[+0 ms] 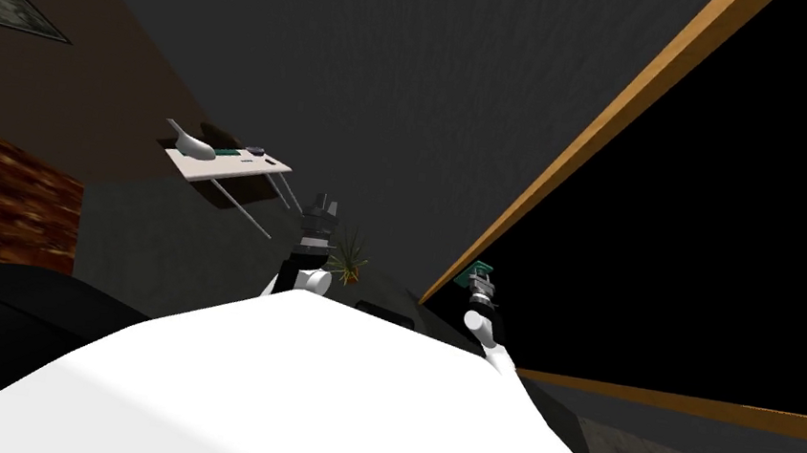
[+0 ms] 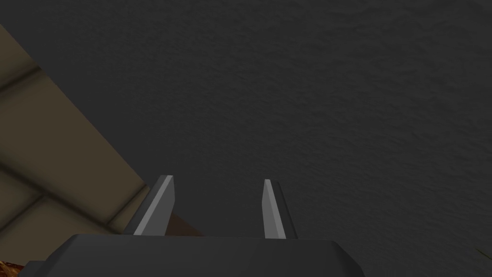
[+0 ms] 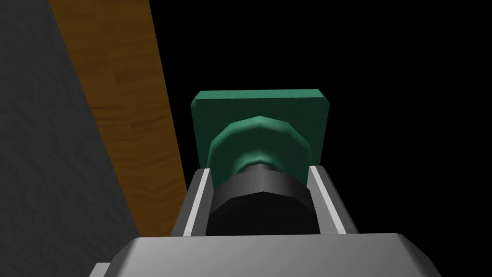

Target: Pull the door open

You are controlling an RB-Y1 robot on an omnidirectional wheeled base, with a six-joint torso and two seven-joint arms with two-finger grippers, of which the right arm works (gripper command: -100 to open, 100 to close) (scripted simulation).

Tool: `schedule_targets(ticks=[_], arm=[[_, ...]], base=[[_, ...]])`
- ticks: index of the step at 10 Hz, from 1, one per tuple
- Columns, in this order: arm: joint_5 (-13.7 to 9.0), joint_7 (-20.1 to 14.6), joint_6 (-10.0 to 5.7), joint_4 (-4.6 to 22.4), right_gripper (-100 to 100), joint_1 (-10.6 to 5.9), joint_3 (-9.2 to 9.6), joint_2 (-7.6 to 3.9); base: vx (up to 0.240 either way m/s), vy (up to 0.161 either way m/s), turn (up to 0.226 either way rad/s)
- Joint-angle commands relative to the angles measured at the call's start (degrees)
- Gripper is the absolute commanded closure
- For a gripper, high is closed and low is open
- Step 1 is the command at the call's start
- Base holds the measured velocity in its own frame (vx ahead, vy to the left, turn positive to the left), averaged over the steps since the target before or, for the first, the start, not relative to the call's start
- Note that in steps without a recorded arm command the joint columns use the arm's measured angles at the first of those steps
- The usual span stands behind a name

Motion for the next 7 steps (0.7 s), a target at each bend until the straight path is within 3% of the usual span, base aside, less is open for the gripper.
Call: schedule_targets(ticks=[1, 7], arm=[[0.1, -0.6, -0.05, -0.4, 100, 0.28, 0.78, -0.39], [0.6, -4.1, -0.82, -3.3, 100, 2.04, 4.90, -3.81]], base=[[-0.186, -0.055, 0.088], [-0.230, -0.068, 0.120]])
